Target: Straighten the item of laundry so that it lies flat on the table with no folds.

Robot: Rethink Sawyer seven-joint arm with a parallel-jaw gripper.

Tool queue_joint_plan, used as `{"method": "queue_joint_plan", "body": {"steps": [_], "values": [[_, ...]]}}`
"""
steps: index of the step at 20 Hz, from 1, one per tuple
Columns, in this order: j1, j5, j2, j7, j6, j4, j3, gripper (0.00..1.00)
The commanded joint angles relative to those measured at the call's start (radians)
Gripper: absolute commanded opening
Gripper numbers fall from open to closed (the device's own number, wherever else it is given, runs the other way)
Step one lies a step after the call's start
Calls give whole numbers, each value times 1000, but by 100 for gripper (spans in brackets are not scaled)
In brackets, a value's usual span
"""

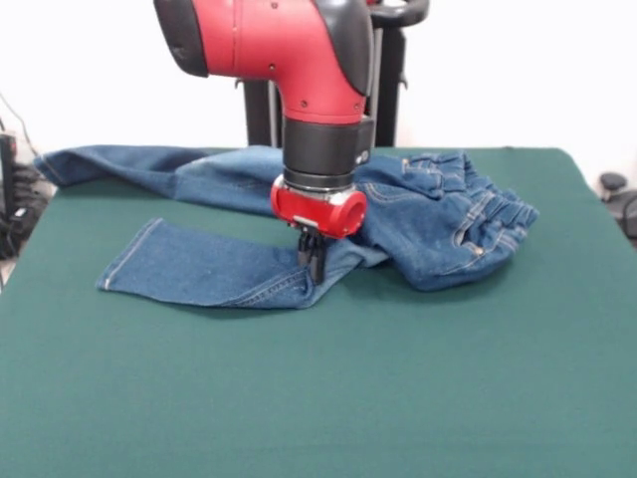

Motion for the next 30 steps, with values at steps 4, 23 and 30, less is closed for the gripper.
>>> {"method": "queue_joint_plan", "body": {"steps": [4, 23, 30], "values": [[114, 55, 71, 118, -216, -1, -82, 0], [397, 414, 61, 94, -517, 122, -496, 0], [662, 1034, 264, 176, -747, 274, -623, 0]]}}
